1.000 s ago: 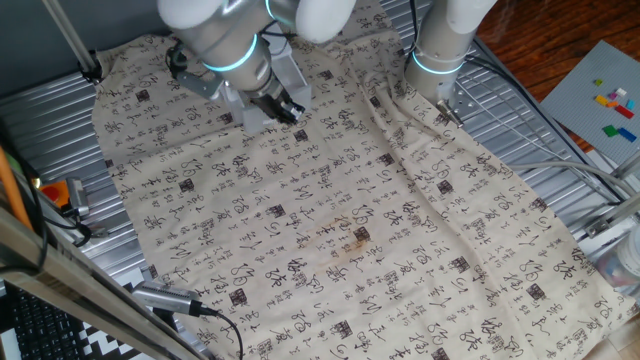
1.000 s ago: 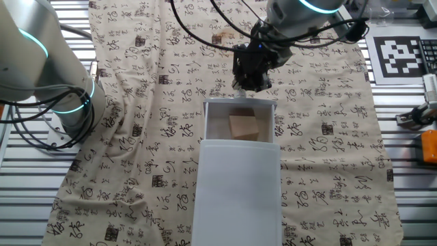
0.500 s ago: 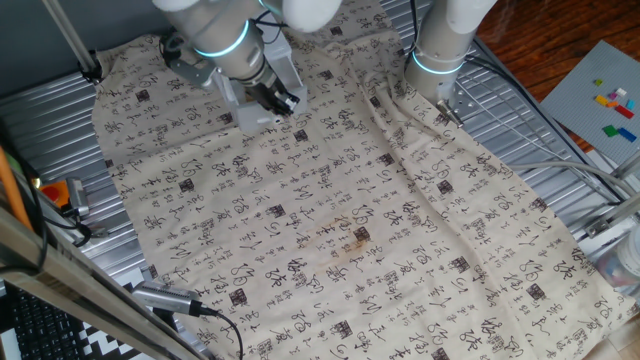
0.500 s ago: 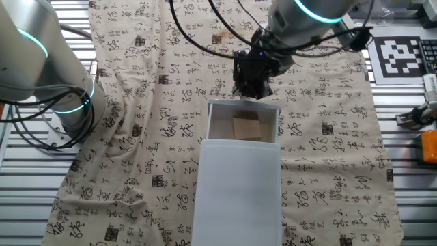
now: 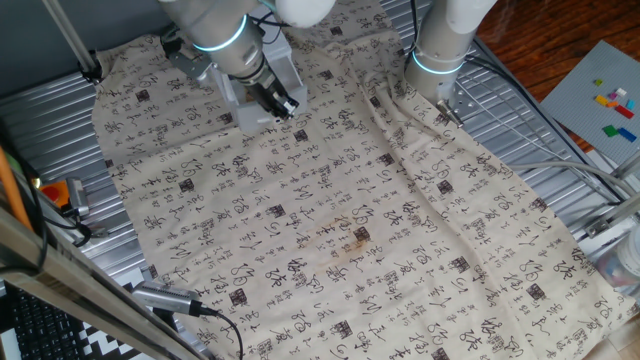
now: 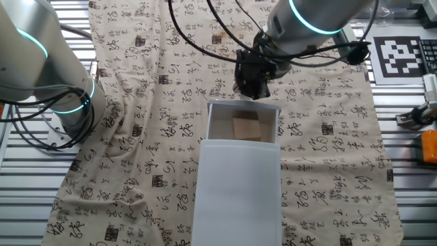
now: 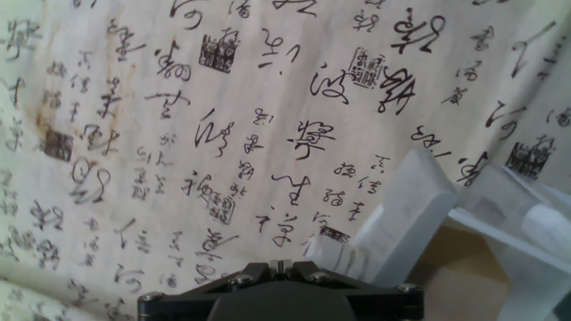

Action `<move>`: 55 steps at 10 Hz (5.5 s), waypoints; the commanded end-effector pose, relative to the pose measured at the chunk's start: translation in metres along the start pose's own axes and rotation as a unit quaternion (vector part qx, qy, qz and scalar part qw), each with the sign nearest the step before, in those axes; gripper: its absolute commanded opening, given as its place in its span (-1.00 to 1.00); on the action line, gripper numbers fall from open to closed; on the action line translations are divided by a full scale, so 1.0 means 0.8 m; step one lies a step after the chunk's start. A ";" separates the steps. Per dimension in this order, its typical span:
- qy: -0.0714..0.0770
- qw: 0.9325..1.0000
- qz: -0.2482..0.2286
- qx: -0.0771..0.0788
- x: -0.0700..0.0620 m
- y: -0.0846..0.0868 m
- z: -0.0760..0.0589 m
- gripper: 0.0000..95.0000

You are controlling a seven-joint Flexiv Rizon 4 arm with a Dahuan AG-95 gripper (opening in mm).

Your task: Put things in the drawer

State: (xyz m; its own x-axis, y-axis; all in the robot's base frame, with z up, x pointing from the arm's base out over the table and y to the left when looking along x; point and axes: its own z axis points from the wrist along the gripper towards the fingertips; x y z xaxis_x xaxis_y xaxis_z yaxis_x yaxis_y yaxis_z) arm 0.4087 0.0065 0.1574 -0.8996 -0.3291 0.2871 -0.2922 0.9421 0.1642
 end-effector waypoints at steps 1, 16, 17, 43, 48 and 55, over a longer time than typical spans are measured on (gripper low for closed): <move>0.001 1.000 0.009 0.001 -0.008 0.003 -0.004 -1.00; 0.019 1.000 -0.004 0.005 0.001 -0.017 -0.010 -1.00; 0.020 1.000 -0.007 0.005 0.003 -0.020 -0.011 -1.00; 0.064 0.991 -0.104 0.050 0.074 -0.112 -0.029 -1.00; 0.074 0.988 -0.122 0.064 0.089 -0.130 -0.028 -1.00; 0.111 0.981 -0.123 0.105 0.098 -0.139 -0.027 -1.00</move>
State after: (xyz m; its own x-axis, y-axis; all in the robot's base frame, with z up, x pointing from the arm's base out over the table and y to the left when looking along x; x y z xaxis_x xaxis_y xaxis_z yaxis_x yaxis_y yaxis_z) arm 0.3786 -0.1249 0.1821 -0.7064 -0.5315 0.4674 -0.5715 0.8179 0.0663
